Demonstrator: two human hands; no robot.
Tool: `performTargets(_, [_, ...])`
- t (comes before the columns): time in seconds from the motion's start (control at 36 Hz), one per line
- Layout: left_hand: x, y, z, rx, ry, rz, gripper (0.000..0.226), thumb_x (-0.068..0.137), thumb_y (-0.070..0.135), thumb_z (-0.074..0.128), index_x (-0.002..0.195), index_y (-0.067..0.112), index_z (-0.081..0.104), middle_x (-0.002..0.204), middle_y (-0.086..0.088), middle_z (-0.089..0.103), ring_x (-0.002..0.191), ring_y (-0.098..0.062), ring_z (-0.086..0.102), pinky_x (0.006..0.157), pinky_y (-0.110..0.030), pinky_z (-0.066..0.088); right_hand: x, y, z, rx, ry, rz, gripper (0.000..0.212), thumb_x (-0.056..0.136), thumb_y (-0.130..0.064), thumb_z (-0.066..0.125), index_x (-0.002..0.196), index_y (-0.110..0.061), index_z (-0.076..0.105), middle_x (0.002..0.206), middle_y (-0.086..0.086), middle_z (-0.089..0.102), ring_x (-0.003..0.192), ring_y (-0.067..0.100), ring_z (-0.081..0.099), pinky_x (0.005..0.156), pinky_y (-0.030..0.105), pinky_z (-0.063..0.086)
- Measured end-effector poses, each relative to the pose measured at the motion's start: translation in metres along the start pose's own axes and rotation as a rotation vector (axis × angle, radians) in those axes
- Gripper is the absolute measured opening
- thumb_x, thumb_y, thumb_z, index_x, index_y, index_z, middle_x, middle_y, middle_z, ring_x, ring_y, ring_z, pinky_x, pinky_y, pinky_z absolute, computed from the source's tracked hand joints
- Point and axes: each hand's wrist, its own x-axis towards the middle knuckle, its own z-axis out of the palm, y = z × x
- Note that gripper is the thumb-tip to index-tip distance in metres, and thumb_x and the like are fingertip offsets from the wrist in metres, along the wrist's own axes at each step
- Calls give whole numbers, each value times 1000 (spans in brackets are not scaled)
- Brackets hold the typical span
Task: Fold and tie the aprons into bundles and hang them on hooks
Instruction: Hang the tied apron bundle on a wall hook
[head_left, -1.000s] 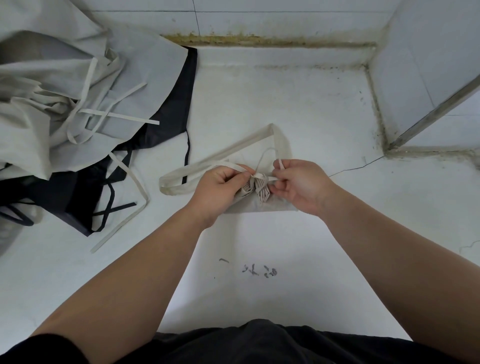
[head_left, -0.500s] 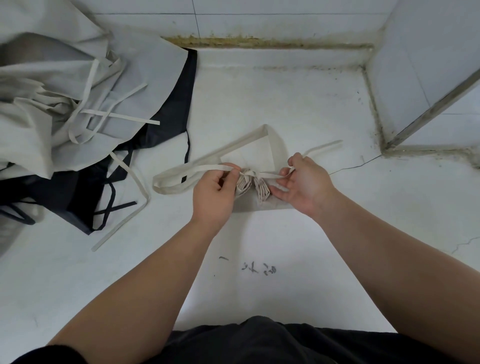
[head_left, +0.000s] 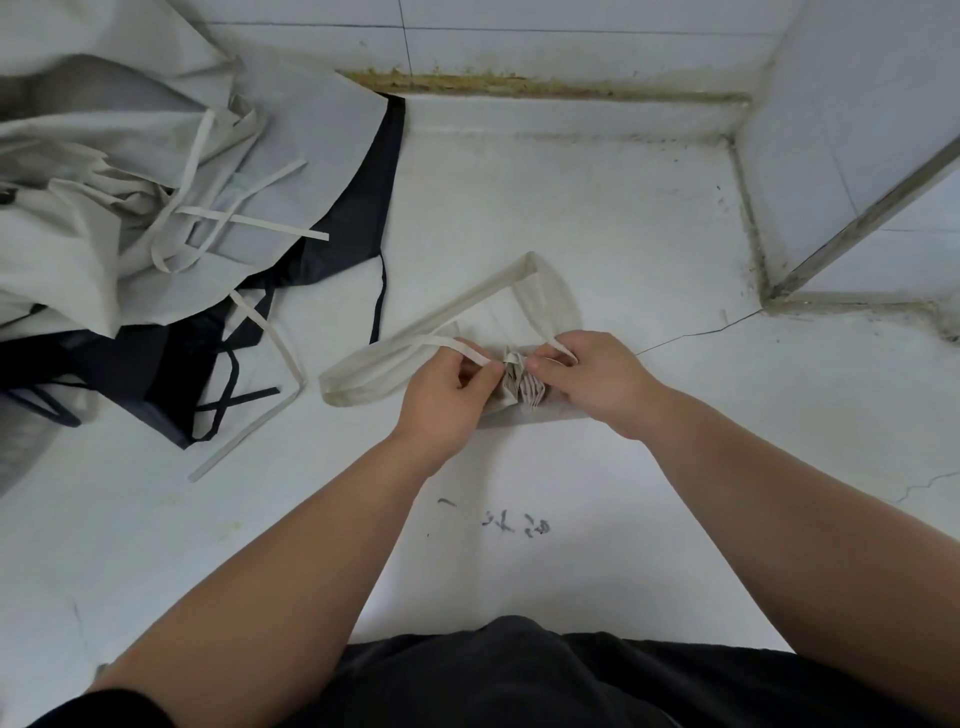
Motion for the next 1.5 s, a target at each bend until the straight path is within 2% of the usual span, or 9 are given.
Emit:
performTargets(0.14, [1,0,1,92,67,0,11,96,22,54,94,11,57,78,5,59,71,-7,54,60,-10,39,0,6,1,-129,82,32,22,92,-25,57,76,-11,52,66,0,47,59,16,42,48,24,31])
performTargets(0.33, [-4,-11,1,70,245,-3,19,97,24,51,100,6,57,87,-3,68,83,-18,63,68,-24,43,-4,9,-4,-95,121,135,26,93,-19,52,68,-13,49,72,8,54,58,21,49,57,28,41])
performTargets(0.53, [-10,-14,-2,153,309,57,12,98,22,50,94,11,50,73,6,58,67,-4,54,54,-6,37,-7,14,-1,-118,221,140,33,91,-16,49,60,-13,36,59,1,36,54,17,30,48,27,25])
performTargets(0.72, [-13,-20,2,162,393,16,10,98,19,49,94,10,48,70,9,55,66,0,50,54,-5,35,-9,17,7,-157,294,139,36,94,-19,46,61,-16,34,63,-1,37,54,13,32,48,26,24])
performTargets(0.86, [-10,-19,-3,174,349,-12,10,97,20,51,92,12,47,70,9,52,65,-5,48,53,-20,31,-6,18,7,-143,314,188,37,90,-16,49,57,-15,33,58,1,35,54,18,32,47,28,24])
performTargets(0.97, [-4,-22,-7,139,278,-42,11,93,23,58,85,16,54,89,-11,60,75,-19,54,67,-22,42,0,16,2,-151,288,246,29,87,-19,54,60,-16,43,61,2,42,63,24,42,50,27,29])
performTargets(1.19, [-2,-8,-14,-229,228,-274,10,88,18,66,83,11,62,77,-1,61,76,-17,55,69,-26,42,0,14,-11,71,305,238,29,88,-19,56,62,-14,44,64,3,42,64,21,39,63,32,37])
performTargets(1.42, [-1,-1,-23,-532,68,-370,29,87,6,65,114,-5,62,113,-17,68,108,-28,64,96,-40,49,-6,18,-18,570,114,343,18,95,-22,56,79,-20,47,81,-2,52,70,11,47,57,25,39])
performTargets(1.5, [-2,-2,-23,-545,58,-340,18,84,3,64,102,0,65,93,-11,65,90,-22,63,79,-34,52,-10,15,-19,685,72,349,13,95,-18,56,84,-16,48,85,4,57,69,15,54,54,27,46])
